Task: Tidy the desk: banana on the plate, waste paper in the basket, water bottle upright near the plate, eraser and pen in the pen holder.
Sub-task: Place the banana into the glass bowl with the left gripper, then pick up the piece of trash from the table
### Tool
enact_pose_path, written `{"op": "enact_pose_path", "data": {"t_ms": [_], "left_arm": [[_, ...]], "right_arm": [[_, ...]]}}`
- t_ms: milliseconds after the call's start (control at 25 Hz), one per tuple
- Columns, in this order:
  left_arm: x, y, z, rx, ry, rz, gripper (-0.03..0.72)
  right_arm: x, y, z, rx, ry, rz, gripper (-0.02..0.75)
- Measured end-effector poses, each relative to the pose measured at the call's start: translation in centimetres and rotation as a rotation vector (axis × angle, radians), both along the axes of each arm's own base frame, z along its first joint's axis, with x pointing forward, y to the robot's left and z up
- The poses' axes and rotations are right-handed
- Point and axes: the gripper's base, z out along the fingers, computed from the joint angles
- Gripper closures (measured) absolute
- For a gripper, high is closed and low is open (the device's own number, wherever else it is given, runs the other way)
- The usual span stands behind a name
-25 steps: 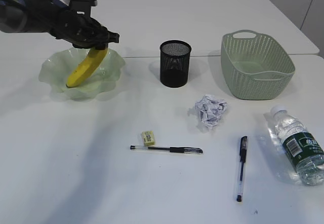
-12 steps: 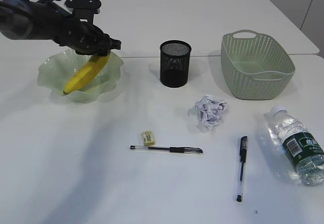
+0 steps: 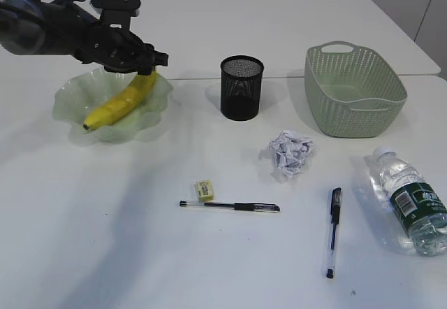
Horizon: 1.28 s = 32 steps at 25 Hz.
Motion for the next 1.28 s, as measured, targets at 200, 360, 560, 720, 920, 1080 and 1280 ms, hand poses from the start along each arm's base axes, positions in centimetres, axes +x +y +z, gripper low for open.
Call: {"op": "enact_pose_path", "data": {"t_ms": [200, 360, 560, 720, 920, 1080, 1280], "left_arm": [[0.1, 0.0, -0.3, -0.001, 0.001, -0.002, 0.332], [0.1, -0.2, -0.2, -0.009, -0.018, -0.012, 0.331], [0.4, 0.3, 1.0, -0.02, -0.056, -0.008, 0.331], [0.4, 1.7, 4.4, -0.023, -0.145, -0.004, 0.331], [0.2, 5.3, 8.7, -0.012, -0.245, 0.045, 0.331], [-0.3, 8.7, 11.8, 0.012, -0.301, 0.105, 0.331], [-1.6, 14.1, 15.2, 0.073, -0.325, 0.223, 0.331]], "right_arm": [[0.0, 0.0, 0.0, 0.0, 0.0, 0.0, 0.433], [0.0, 0.0, 0.0, -0.003, 0.0, -0.001, 0.433], [0.0, 0.0, 0.0, -0.003, 0.0, -0.001, 0.433], [0.0, 0.0, 0.0, -0.003, 0.0, -0.001, 0.433], [0.0, 0.0, 0.0, 0.001, 0.0, 0.0, 0.433], [0.0, 0.0, 0.0, 0.001, 0.0, 0.0, 0.433], [0.4, 0.1, -0.2, 0.008, 0.016, 0.003, 0.433]]}}
